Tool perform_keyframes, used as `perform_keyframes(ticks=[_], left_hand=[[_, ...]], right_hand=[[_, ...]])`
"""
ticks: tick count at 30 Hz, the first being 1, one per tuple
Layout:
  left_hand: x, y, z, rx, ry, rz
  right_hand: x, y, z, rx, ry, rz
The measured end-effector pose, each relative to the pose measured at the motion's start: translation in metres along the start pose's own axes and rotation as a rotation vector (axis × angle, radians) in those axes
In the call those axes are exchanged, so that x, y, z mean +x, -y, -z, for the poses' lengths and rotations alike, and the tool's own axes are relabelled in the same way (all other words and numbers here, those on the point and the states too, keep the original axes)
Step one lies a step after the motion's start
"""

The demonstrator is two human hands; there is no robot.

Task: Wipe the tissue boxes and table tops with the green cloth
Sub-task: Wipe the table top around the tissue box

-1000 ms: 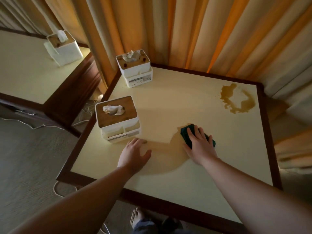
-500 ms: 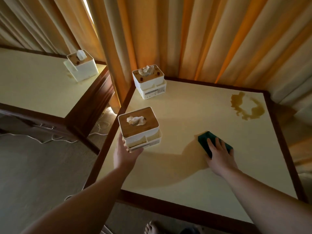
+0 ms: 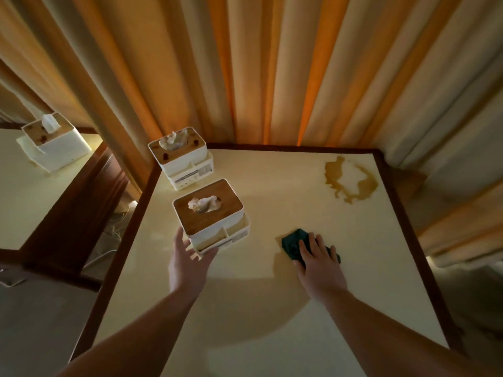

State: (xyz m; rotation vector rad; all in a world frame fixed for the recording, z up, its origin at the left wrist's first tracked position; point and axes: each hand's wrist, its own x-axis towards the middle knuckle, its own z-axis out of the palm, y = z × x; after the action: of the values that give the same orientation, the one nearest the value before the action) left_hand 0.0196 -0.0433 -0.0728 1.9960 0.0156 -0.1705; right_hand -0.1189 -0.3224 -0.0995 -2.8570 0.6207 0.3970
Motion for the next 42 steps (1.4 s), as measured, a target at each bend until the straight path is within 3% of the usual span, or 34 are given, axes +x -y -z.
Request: perform_keyframes(ticks=[17, 20, 23, 29, 34, 37, 42], left_hand=[[0.066, -0.084, -0.173, 0.056, 0.033, 0.012], [0.064, -0.081, -0.19, 0.159, -0.053, 0.102], [0.045, -0.07, -0.212, 0.362, -0.161, 0.053], [0.011, -0.06, -0.256, 0.588, 0.08, -0.273], [0.033, -0.076, -0.28, 0.682, 0.399, -0.617], [0.049, -0.082, -0.287, 0.789, 0.536, -0.662], [0.056, -0.08, -0.292, 0.826, 0.534, -0.672]], right_hand=[[0.055, -0.132, 0.027, 0.042, -0.127, -0.184], [0.058, -0.142, 0.024, 0.052, -0.143, -0.174], [0.057, -0.15, 0.019, 0.097, -0.172, -0.164], [0.057, -0.157, 0.021, 0.198, -0.259, -0.187], [0.07, -0.171, 0.021, 0.232, -0.319, -0.353], [0.087, -0.187, 0.023, 0.23, -0.331, -0.392], [0.143, -0.209, 0.039, 0.191, -0.342, -0.383]])
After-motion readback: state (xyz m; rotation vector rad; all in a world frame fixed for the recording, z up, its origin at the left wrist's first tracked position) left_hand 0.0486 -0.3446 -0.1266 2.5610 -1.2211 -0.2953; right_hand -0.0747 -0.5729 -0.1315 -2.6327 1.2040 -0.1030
